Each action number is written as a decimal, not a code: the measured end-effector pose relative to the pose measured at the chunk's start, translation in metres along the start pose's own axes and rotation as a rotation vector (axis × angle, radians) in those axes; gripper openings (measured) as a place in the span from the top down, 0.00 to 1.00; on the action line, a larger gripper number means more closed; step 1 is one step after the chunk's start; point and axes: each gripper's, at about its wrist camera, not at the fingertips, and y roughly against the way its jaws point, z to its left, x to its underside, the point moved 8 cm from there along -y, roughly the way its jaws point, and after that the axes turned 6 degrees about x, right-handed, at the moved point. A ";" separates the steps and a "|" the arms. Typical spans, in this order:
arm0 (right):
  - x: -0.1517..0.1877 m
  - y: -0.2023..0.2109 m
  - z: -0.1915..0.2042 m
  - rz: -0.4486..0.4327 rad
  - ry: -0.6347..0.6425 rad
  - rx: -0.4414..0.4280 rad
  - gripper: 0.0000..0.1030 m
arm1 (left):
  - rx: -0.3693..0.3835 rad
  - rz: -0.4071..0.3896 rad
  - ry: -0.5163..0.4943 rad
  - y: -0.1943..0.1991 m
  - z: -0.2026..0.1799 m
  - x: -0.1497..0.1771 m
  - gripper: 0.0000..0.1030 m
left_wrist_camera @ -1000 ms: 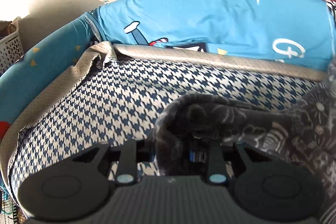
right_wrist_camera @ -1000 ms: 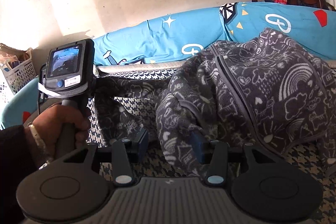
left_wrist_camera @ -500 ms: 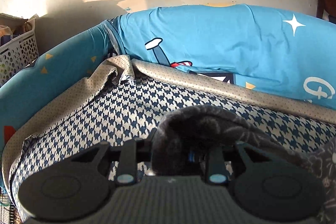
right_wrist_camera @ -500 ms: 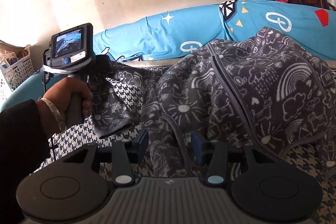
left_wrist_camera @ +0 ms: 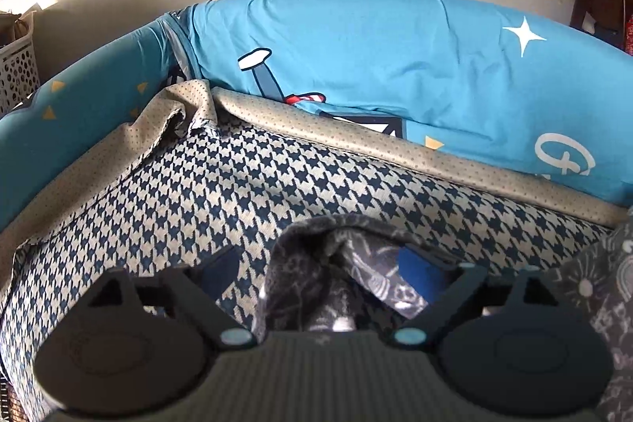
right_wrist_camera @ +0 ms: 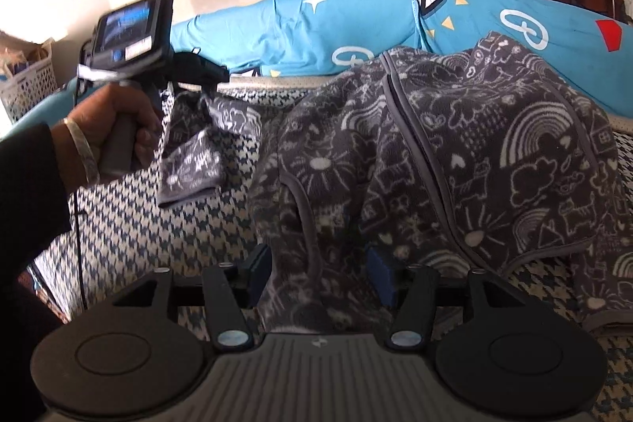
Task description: Fold clothes
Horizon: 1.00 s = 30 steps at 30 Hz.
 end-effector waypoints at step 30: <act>0.012 -0.001 0.034 0.021 0.097 -0.144 0.89 | 0.285 0.023 -0.183 0.081 -0.066 0.047 0.03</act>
